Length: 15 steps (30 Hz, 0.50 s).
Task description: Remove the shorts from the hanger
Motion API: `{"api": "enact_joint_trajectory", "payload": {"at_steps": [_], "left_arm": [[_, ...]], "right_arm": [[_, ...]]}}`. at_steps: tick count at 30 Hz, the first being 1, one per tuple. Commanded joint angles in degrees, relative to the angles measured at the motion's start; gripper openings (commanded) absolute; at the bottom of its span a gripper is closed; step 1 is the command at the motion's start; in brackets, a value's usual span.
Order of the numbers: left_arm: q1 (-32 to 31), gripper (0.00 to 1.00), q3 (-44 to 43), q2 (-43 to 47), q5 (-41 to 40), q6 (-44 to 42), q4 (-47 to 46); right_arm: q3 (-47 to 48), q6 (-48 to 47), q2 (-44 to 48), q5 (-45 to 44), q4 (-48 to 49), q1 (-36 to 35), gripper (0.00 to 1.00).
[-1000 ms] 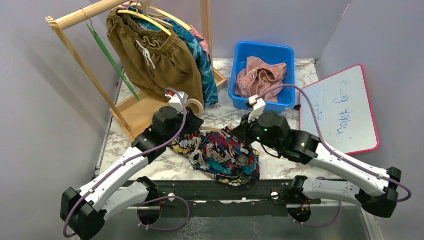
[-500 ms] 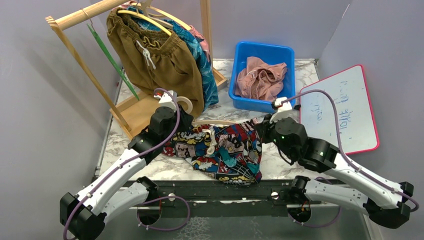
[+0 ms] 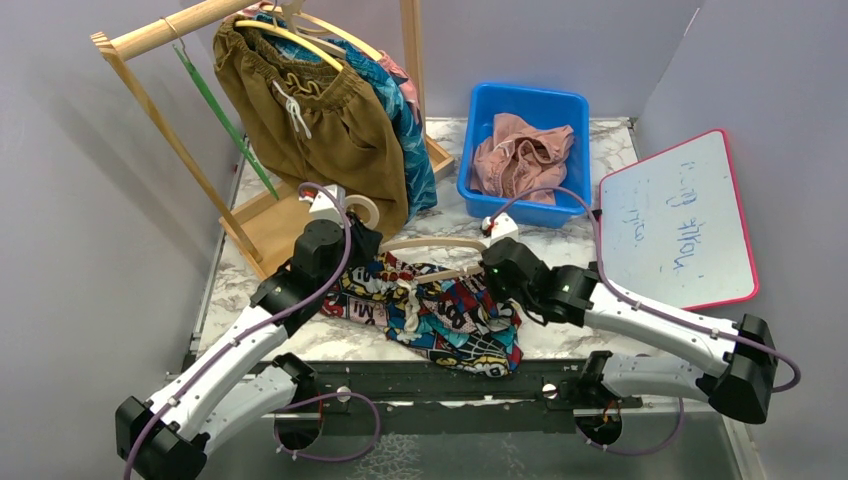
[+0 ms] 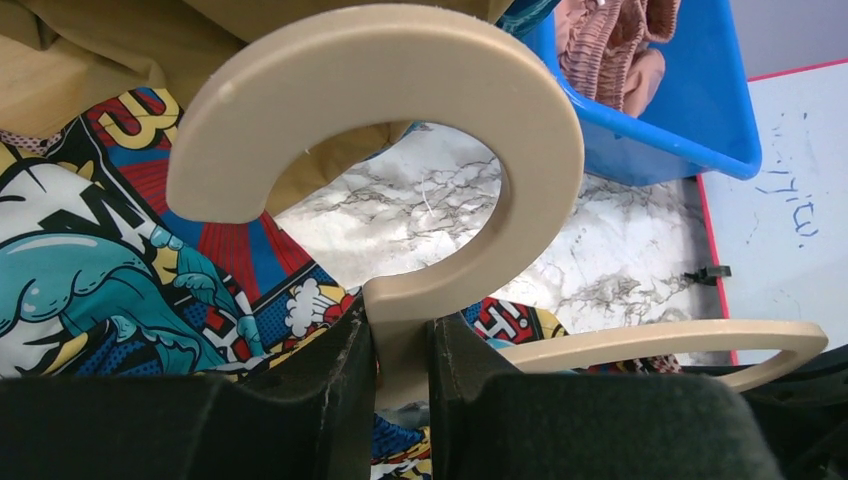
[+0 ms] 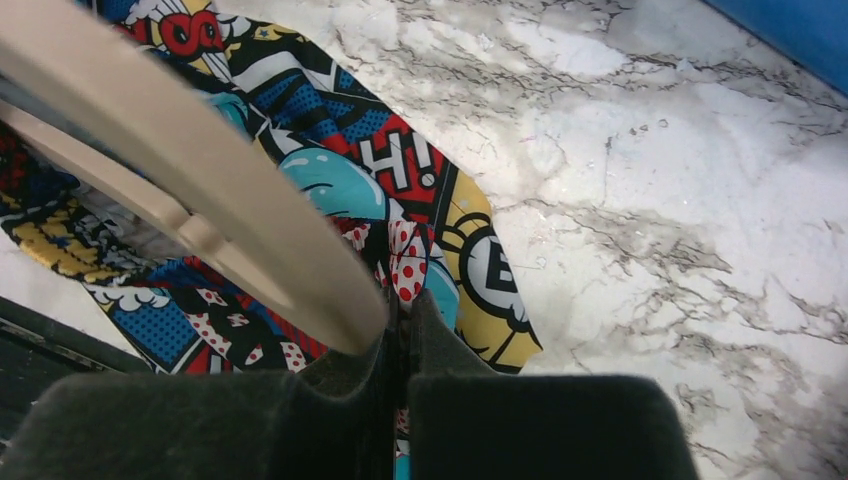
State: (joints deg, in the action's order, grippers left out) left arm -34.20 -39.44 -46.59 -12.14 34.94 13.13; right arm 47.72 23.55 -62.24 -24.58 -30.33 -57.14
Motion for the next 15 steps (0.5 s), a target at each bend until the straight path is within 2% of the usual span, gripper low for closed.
{"api": "enact_joint_trajectory", "payload": {"at_steps": [1, 3, 6, 10, 12, 15], "left_arm": [[0.2, 0.00, 0.6, -0.5, 0.7, 0.9, -2.2], [0.2, 0.00, 0.5, -0.6, 0.7, 0.8, -2.0], [0.2, 0.00, 0.5, -0.3, 0.0, 0.6, -1.6], [0.2, 0.00, 0.2, -0.3, -0.4, 0.2, -1.3], [0.2, 0.00, 0.2, -0.1, -0.5, -0.1, -1.2], [0.3, 0.00, 0.2, 0.4, 0.0, -1.0, -1.3]], "right_arm": [[1.3, -0.7, -1.2, 3.5, 3.7, 0.2, 0.01], [2.0, -1.4, -0.5, 4.6, 3.3, 0.2, 0.04], [2.2, -4.3, 2.3, 7.7, 3.6, 0.2, 0.16], [1.8, -5.5, 6.5, 9.9, 3.4, 0.1, 0.43], [0.5, -8.2, 8.7, 14.4, 5.7, 0.2, 0.59], [-0.5, -10.0, 10.0, 17.4, 6.7, 0.2, 0.66]]}}
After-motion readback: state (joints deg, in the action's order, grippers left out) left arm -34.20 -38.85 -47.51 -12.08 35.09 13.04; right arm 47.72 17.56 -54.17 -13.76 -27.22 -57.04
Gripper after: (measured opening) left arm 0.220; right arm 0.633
